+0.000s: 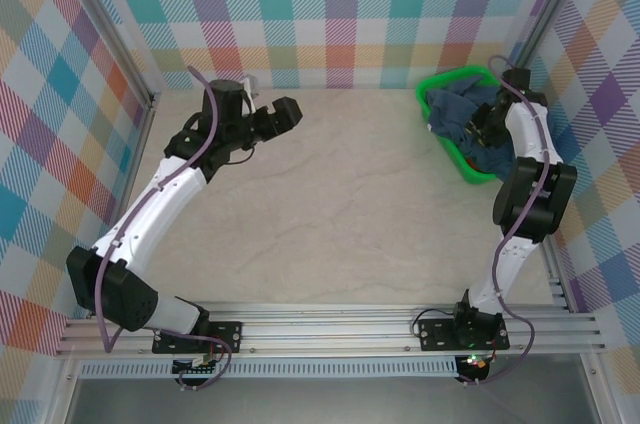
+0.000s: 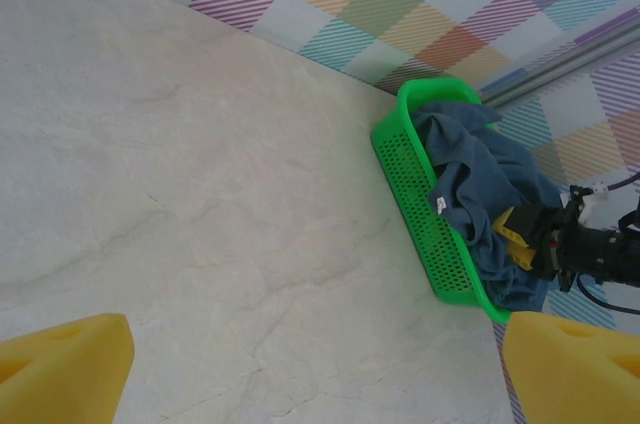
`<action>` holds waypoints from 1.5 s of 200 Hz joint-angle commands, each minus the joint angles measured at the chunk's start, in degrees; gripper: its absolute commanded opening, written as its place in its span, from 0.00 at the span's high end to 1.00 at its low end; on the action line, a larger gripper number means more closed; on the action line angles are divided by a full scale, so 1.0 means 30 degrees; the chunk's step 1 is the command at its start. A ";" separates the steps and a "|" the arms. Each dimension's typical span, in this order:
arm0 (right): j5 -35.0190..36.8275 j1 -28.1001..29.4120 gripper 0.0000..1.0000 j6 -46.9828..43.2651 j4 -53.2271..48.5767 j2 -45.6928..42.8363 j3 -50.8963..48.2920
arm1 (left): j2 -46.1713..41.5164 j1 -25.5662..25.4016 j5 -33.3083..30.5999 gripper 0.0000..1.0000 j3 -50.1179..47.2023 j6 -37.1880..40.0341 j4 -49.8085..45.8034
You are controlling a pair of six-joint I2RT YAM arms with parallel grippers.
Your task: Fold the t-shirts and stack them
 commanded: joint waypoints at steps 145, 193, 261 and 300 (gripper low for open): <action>-0.3273 0.7161 1.00 -0.0602 0.7608 -0.9853 0.3758 | -0.1260 -0.0212 -0.6674 0.11 0.0017 -0.0541 -0.4173; -0.3214 1.3172 1.00 0.0444 0.7799 -0.9069 0.1613 | -0.2925 -0.0183 -1.0169 0.10 -0.0025 -0.0579 -0.6060; -0.6790 1.6264 0.60 0.3069 0.4662 -0.0815 0.0890 | -0.4541 -0.0183 -0.8856 0.16 -0.3166 -0.1827 -0.8759; -0.2492 1.6078 0.41 0.2679 0.4747 -0.4639 -0.5087 | -0.4803 -0.0423 -0.2577 0.21 -0.6661 -0.1488 -0.7204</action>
